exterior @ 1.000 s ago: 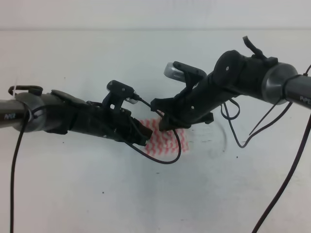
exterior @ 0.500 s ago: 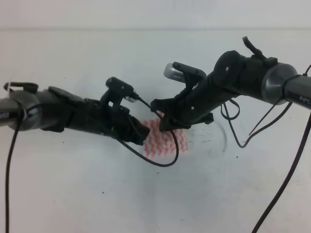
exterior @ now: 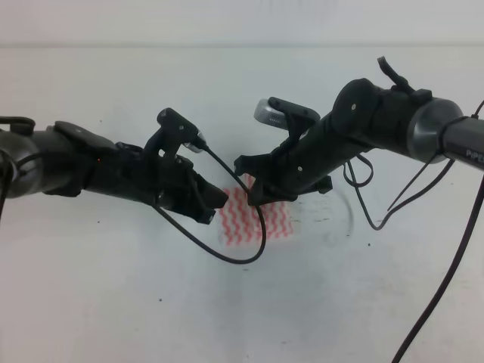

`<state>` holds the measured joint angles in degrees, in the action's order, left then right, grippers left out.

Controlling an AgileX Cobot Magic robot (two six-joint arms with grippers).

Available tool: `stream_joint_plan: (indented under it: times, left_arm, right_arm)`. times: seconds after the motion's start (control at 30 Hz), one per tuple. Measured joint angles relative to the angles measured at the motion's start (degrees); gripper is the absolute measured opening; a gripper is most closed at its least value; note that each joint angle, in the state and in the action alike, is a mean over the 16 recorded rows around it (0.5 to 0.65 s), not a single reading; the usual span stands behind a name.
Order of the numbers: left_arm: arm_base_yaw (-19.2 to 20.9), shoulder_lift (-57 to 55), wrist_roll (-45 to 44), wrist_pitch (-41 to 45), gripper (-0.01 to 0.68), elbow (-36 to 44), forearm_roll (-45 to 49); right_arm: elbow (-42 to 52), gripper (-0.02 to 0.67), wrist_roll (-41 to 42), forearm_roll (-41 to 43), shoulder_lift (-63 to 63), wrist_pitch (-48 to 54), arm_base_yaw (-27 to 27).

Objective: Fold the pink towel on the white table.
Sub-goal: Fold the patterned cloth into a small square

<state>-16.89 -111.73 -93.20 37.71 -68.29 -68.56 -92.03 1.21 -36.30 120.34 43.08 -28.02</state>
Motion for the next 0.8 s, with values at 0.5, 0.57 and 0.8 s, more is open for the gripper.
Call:
stream_joint_plan:
  times: [0.5, 0.57, 0.8]
  left_arm:
    - [0.1, -3.2, -0.7, 1.3, 0.000, 0.3, 1.0]
    - [0.1, -3.8, -0.8, 1.4, 0.000, 0.3, 0.7]
    - [0.1, -4.6, -1.4, 1.5, 0.000, 0.3, -0.6]
  right_arm:
    - [0.0, -0.002, 0.3, -0.2, 0.1, 0.5, 0.0]
    - [0.0, -0.002, 0.3, -0.3, 0.1, 0.6, 0.0]
    - [0.0, -0.002, 0.3, -0.6, 0.2, 1.0, -0.1]
